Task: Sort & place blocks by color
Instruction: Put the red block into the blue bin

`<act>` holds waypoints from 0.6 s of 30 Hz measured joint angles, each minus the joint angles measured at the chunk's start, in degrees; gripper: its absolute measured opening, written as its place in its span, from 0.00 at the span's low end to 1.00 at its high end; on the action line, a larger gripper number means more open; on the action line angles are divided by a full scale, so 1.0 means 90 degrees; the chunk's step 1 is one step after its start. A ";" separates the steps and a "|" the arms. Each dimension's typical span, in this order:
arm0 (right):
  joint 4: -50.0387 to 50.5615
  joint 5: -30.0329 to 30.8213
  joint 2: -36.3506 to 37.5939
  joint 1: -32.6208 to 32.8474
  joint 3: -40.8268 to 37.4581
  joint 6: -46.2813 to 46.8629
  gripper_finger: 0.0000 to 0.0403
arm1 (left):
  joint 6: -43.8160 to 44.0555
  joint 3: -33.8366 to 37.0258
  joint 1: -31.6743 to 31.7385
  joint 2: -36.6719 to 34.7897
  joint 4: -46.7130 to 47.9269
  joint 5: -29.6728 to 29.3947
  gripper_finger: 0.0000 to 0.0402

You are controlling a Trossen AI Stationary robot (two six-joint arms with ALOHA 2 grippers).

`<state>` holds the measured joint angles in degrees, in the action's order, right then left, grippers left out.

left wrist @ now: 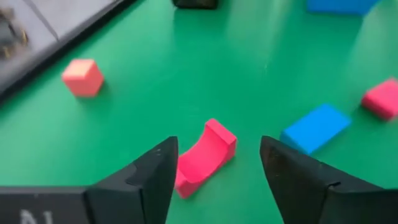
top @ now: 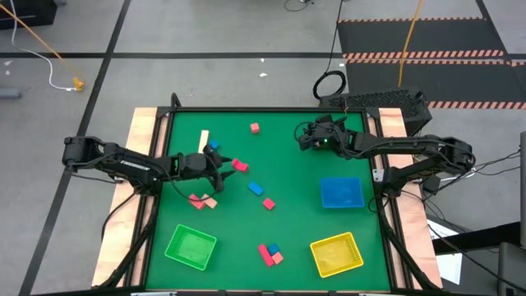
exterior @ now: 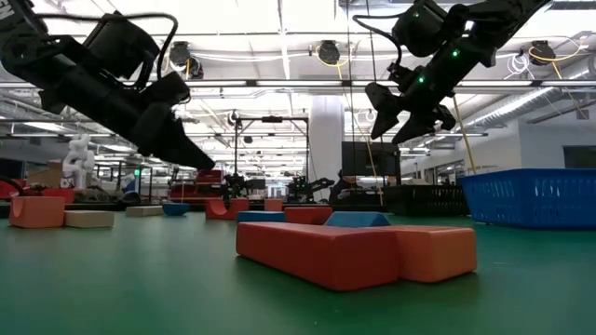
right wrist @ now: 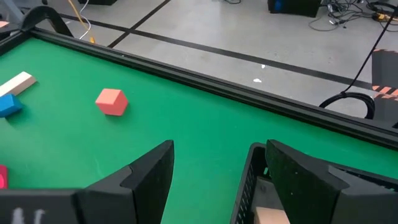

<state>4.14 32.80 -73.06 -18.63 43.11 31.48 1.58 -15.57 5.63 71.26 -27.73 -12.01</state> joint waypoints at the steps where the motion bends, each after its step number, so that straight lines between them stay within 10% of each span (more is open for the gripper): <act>1: 0.0000 0.0000 0.0000 0.0000 0.0000 0.0000 0.61 | -0.0378 0.0000 0.0000 0.0000 0.0001 0.0000 0.60; 8: 0.0000 -0.0002 0.0000 0.0000 0.0000 -0.0008 0.61 | -0.2594 0.0000 0.0146 0.0000 -0.0166 0.0786 0.63; 18: 0.0002 -0.0005 0.0000 0.0000 0.0000 -0.0073 0.61 | -0.2795 -0.0053 0.0816 0.0191 -0.0719 0.1766 0.63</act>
<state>4.16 32.75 -73.06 -18.63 43.11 30.83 -23.58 -16.05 12.98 72.98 -34.21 3.88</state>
